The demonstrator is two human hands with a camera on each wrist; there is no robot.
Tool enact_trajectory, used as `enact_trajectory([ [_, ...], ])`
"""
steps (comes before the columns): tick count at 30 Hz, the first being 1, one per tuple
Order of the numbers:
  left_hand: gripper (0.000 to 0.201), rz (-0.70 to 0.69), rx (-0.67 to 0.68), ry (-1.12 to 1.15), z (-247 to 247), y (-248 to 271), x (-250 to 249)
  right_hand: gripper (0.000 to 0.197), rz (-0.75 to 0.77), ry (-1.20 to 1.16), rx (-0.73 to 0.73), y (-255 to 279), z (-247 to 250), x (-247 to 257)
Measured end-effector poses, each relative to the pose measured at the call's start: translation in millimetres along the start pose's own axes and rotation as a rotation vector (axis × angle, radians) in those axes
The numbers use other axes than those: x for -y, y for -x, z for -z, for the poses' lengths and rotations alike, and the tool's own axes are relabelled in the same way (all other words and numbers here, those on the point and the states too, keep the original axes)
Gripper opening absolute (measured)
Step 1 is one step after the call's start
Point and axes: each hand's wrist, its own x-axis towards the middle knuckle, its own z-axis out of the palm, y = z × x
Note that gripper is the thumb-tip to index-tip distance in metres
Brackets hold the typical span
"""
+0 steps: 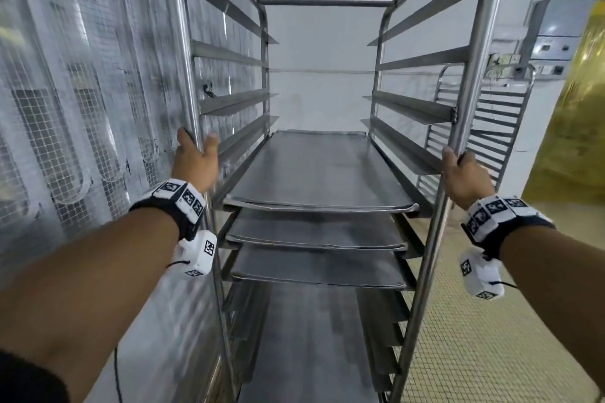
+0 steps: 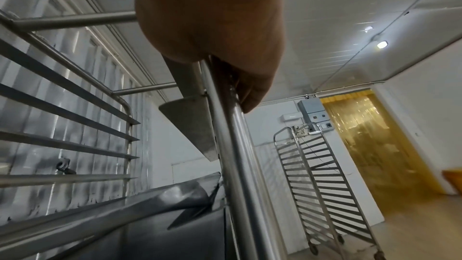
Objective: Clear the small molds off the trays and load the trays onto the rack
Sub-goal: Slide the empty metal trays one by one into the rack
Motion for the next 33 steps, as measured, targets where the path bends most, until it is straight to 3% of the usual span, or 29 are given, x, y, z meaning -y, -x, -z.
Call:
enact_trajectory([
  [6, 0.052, -0.015, -0.193, 0.068, -13, -14, -8, 0.047, 0.075, -0.196, -0.167, -18, -17, 5],
  [12, 0.053, -0.127, -0.385, 0.036, -32, -25, 6, 0.050, 0.108, -0.316, -0.289, -23, -33, 5],
  [24, 0.046, -0.214, -0.393, 0.098, -75, -74, 15, 0.050, 0.059, -0.311, -0.414, -82, -80, 5],
  [33, 0.042, -0.181, -0.389, 0.119, -115, -120, 23, 0.051, 0.037, -0.288, -0.453, -132, -119, 9],
])
